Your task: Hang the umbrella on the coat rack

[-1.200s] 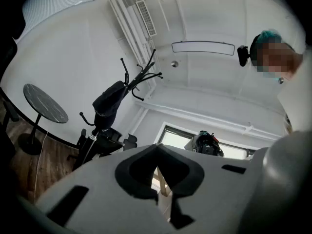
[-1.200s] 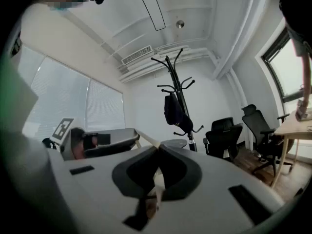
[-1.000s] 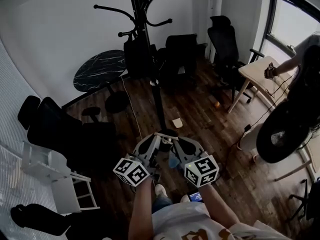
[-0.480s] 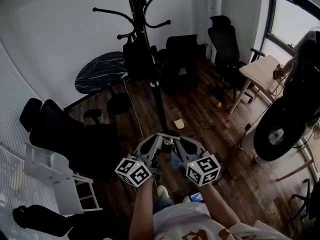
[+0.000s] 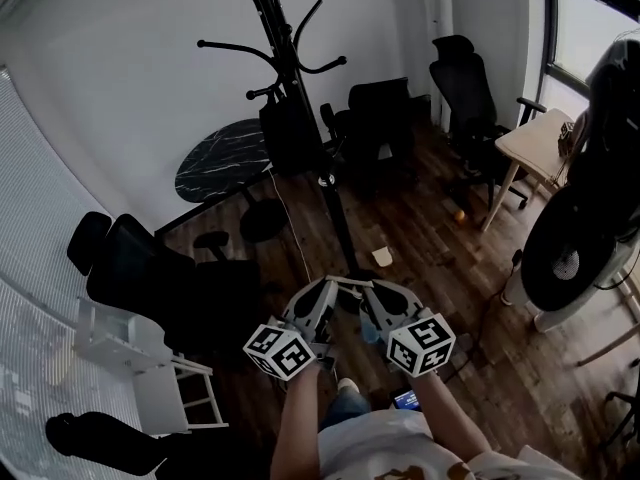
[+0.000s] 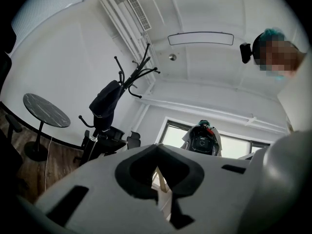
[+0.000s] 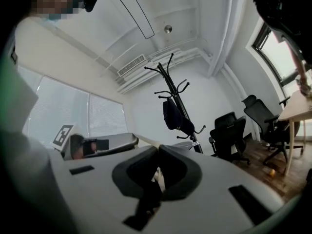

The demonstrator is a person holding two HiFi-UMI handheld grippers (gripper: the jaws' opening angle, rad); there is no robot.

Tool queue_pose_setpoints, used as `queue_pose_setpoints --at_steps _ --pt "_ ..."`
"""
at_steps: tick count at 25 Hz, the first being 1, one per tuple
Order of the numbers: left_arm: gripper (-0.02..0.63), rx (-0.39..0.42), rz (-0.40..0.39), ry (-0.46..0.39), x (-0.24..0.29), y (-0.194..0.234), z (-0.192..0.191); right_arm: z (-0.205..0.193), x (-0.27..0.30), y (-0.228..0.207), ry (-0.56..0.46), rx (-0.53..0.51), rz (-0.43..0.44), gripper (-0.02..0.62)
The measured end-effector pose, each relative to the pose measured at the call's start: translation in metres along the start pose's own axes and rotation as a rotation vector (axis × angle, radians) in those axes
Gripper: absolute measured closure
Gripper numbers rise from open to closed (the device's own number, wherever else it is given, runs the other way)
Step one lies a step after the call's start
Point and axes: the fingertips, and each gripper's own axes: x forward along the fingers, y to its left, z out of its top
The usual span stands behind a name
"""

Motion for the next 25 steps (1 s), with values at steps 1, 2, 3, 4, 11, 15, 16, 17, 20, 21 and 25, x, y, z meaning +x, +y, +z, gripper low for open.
queue_pose_setpoints --at_steps 1,2,3,4,11,15,16,17,20,21,25 --pt "0.586 0.002 0.004 -0.002 -0.002 -0.001 -0.001 0.000 -0.002 0.001 0.000 -0.002 0.004 0.583" --pt "0.586 0.005 0.007 -0.004 -0.002 -0.002 -0.002 0.000 -0.004 0.001 -0.001 -0.007 0.007 0.583" --pt "0.586 0.010 0.008 -0.004 -0.002 -0.003 -0.003 -0.001 -0.005 0.001 -0.001 -0.011 0.009 0.583" --pt "0.586 0.014 0.009 -0.001 -0.002 -0.004 -0.005 -0.002 -0.006 0.000 -0.001 -0.014 0.010 0.583" --pt "0.586 0.016 0.027 0.004 0.000 0.003 -0.012 -0.010 -0.002 -0.006 0.018 -0.005 0.022 0.584" --pt "0.586 -0.011 0.033 -0.007 0.003 0.009 -0.011 -0.012 0.003 -0.008 0.027 -0.003 0.031 0.583" --pt "0.586 -0.019 0.032 -0.012 0.003 0.010 -0.010 -0.011 0.005 -0.008 0.025 -0.012 0.029 0.583" --pt "0.586 -0.023 0.032 -0.017 0.004 0.010 -0.010 -0.009 0.006 -0.009 0.021 -0.020 0.027 0.583" --pt "0.586 -0.015 0.037 -0.021 0.008 0.016 -0.009 -0.008 0.013 -0.015 0.015 -0.012 0.030 0.584" --pt "0.586 -0.012 0.042 -0.019 0.010 0.020 -0.009 -0.009 0.018 -0.017 0.018 -0.006 0.030 0.584" --pt "0.586 -0.023 0.052 -0.018 0.015 0.038 -0.012 -0.017 0.037 -0.026 0.038 0.005 0.027 0.584"
